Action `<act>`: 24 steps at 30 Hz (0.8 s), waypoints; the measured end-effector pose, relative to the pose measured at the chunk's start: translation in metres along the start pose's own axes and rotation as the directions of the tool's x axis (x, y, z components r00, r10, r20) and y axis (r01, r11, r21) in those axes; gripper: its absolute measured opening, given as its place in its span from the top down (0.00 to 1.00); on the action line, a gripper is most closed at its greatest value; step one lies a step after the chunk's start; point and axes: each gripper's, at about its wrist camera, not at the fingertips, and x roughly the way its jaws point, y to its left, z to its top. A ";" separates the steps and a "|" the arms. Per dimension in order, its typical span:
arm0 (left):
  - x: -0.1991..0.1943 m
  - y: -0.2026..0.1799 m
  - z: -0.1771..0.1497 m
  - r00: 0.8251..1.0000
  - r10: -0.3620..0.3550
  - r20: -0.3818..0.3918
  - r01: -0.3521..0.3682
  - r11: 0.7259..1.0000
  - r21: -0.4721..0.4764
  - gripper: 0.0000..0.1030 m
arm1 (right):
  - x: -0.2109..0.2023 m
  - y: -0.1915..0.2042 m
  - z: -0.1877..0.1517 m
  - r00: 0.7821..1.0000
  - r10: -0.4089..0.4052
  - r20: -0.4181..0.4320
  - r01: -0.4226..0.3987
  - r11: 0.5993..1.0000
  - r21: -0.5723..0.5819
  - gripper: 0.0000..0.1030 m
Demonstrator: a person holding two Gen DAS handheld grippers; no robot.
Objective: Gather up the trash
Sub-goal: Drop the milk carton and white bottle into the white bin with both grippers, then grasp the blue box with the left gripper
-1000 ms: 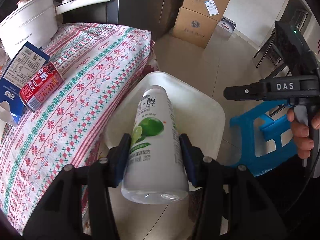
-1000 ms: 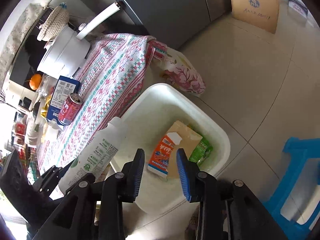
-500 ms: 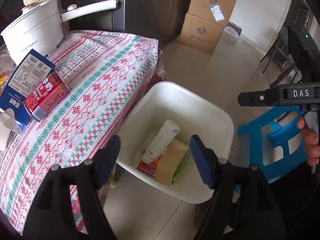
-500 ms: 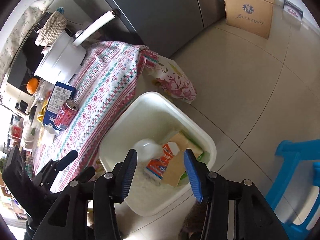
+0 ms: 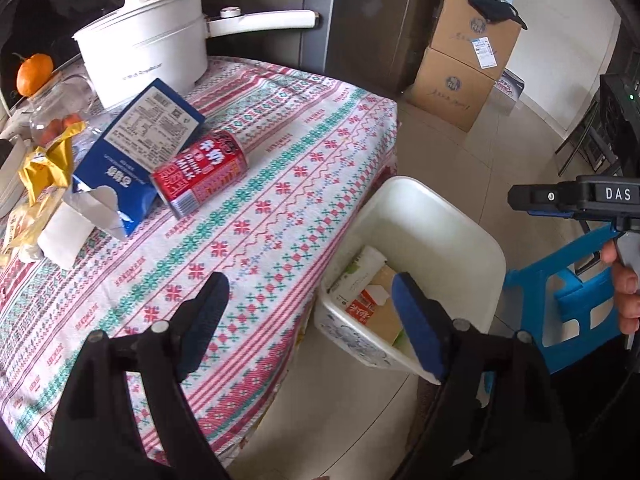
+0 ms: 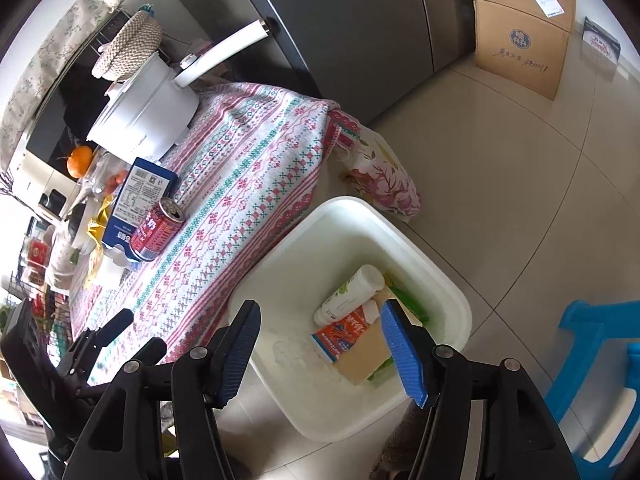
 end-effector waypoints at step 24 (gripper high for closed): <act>-0.006 0.172 0.056 0.994 0.109 -0.001 -0.108 0.983 -0.151 0.07 | 0.051 0.129 0.018 0.999 -0.032 -0.013 0.029 0.975 -0.221 0.22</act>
